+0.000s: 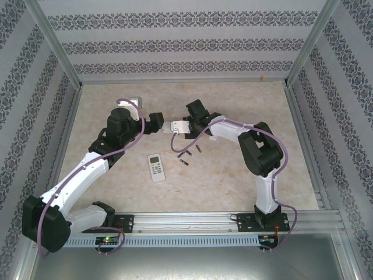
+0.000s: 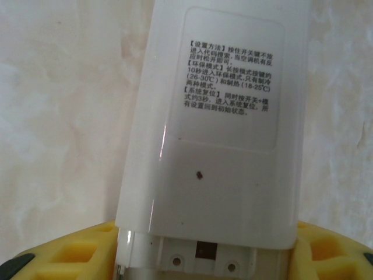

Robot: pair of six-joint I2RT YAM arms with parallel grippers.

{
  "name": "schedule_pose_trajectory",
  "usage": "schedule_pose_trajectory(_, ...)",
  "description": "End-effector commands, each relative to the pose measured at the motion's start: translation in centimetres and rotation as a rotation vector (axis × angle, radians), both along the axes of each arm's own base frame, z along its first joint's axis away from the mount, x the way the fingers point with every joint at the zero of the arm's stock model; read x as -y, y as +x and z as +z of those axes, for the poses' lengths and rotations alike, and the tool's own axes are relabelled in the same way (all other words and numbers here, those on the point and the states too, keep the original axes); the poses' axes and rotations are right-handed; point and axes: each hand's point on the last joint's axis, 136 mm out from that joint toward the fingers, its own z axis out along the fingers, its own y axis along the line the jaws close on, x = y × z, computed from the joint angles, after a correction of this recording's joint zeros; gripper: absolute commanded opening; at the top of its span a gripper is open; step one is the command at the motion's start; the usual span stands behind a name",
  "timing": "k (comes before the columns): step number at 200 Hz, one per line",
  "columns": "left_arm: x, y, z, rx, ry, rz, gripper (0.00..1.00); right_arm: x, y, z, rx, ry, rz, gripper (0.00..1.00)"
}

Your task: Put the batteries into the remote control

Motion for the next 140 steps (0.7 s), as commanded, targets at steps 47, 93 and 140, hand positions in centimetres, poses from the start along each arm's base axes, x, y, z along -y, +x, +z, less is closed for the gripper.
schedule_pose_trajectory(47,1.9,0.3,-2.6,-0.113,-0.006,-0.112,0.98,-0.8,0.0,-0.1,0.036,-0.035,0.032,0.68)
schedule_pose_trajectory(93,3.4,0.9,-4.5,-0.208,-0.093,-0.166,0.98,-0.1,-0.4,4.5,0.084,0.079,-0.084,0.74)
schedule_pose_trajectory(140,3.4,3.0,-7.9,-0.392,-0.187,-0.173,0.98,2.1,-1.9,14.0,-0.157,0.668,-0.696,0.71)
